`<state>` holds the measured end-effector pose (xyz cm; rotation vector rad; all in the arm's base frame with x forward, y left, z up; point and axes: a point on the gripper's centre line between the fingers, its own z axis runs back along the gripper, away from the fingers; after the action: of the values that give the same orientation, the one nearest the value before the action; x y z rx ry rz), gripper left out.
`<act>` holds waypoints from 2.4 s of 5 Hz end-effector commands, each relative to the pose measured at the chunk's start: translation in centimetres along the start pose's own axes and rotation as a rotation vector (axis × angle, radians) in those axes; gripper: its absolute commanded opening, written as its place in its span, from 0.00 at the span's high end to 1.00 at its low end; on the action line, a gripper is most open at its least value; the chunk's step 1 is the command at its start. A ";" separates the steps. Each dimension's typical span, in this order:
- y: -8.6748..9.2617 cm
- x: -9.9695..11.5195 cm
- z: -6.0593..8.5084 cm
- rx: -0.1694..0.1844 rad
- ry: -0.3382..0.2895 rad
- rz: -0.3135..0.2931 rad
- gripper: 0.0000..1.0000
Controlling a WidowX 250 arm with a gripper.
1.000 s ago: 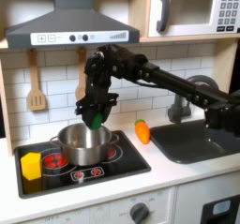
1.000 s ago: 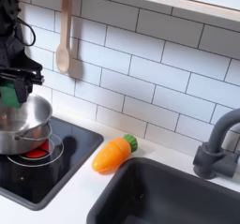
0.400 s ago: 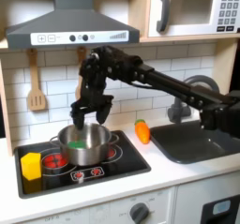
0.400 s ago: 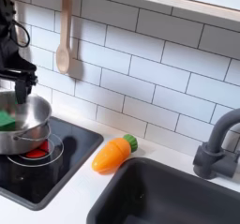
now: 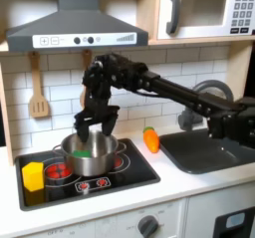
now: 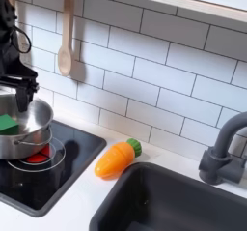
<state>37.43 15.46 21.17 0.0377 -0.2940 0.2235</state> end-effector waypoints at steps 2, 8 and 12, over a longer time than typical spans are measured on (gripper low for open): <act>0.3 0.4 -2.5 0.004 0.060 -0.004 0.00; -0.2 -0.3 -3.3 -0.021 0.129 -0.179 0.00; -2.6 -1.3 -4.4 -0.041 0.167 -0.229 0.00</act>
<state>38.11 12.63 16.76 0.0151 -0.1297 -0.0160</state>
